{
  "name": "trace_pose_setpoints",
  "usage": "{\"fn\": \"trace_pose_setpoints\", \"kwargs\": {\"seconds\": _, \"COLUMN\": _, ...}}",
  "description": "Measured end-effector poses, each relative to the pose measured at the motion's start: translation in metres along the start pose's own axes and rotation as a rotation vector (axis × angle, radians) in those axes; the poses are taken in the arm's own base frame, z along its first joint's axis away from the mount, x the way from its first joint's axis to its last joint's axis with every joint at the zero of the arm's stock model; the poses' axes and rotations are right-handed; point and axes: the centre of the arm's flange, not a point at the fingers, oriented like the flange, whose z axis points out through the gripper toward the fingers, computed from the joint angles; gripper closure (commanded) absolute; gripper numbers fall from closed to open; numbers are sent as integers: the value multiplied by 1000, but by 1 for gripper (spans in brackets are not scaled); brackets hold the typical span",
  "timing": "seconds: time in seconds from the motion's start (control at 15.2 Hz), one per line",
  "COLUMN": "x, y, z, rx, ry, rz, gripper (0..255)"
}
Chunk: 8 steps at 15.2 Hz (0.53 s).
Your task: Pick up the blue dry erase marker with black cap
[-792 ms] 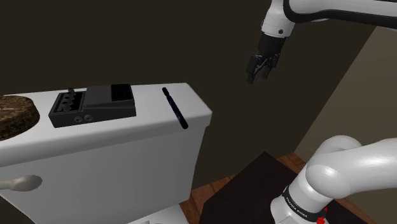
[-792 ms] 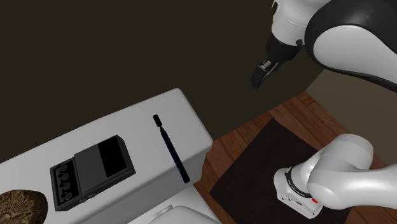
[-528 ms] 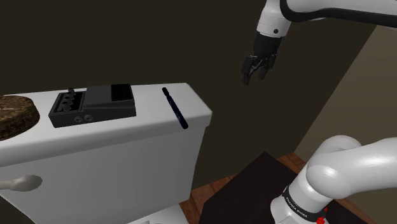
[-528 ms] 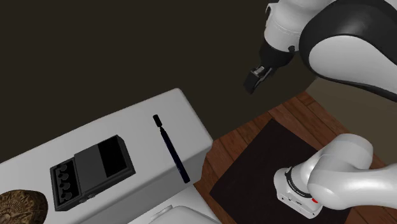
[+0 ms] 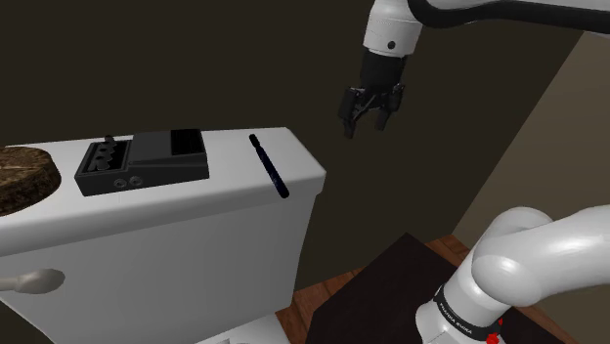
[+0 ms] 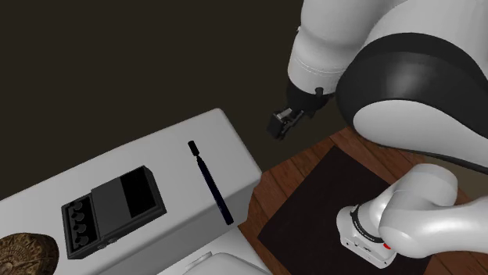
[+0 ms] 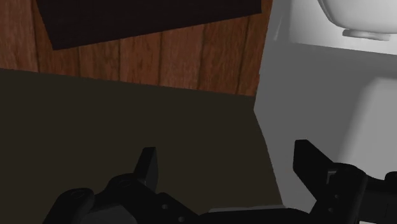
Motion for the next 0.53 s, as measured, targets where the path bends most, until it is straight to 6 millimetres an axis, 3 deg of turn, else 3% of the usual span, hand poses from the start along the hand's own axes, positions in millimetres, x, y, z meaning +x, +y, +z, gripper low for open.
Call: {"fn": "trace_pose_setpoints", "kwargs": {"seconds": 0.53, "x": 1, "y": -108, "z": -8, "rx": 8, "ry": -24, "rz": 72, "gripper": 0}}
